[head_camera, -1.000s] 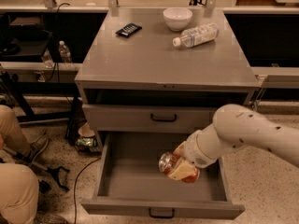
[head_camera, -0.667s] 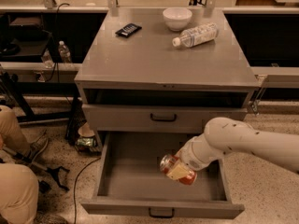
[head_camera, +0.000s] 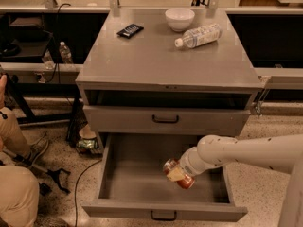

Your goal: Place coke can into middle drawer

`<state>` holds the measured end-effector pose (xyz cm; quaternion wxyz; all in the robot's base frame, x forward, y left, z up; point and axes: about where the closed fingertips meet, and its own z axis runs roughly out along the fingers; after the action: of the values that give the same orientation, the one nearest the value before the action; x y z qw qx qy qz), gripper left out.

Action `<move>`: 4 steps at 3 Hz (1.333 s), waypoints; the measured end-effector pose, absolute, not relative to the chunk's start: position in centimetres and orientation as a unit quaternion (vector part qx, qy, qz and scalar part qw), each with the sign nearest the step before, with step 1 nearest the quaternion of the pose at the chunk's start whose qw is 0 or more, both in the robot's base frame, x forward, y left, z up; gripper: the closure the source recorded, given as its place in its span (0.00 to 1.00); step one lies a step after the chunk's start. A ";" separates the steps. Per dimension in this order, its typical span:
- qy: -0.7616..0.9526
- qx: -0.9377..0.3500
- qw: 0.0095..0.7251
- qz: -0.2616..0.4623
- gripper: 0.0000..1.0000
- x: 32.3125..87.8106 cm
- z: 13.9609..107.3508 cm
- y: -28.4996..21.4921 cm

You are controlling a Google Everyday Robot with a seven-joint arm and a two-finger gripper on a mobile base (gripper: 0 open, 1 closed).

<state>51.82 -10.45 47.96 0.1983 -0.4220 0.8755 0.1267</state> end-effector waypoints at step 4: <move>0.873 -0.400 0.199 0.196 0.00 52.6 39.2 -6.0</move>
Offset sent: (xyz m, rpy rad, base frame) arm 0.0027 0.0442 -0.1000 0.1505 0.0769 -0.0291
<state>52.62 -6.03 39.19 0.1991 -0.4003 0.8727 0.1964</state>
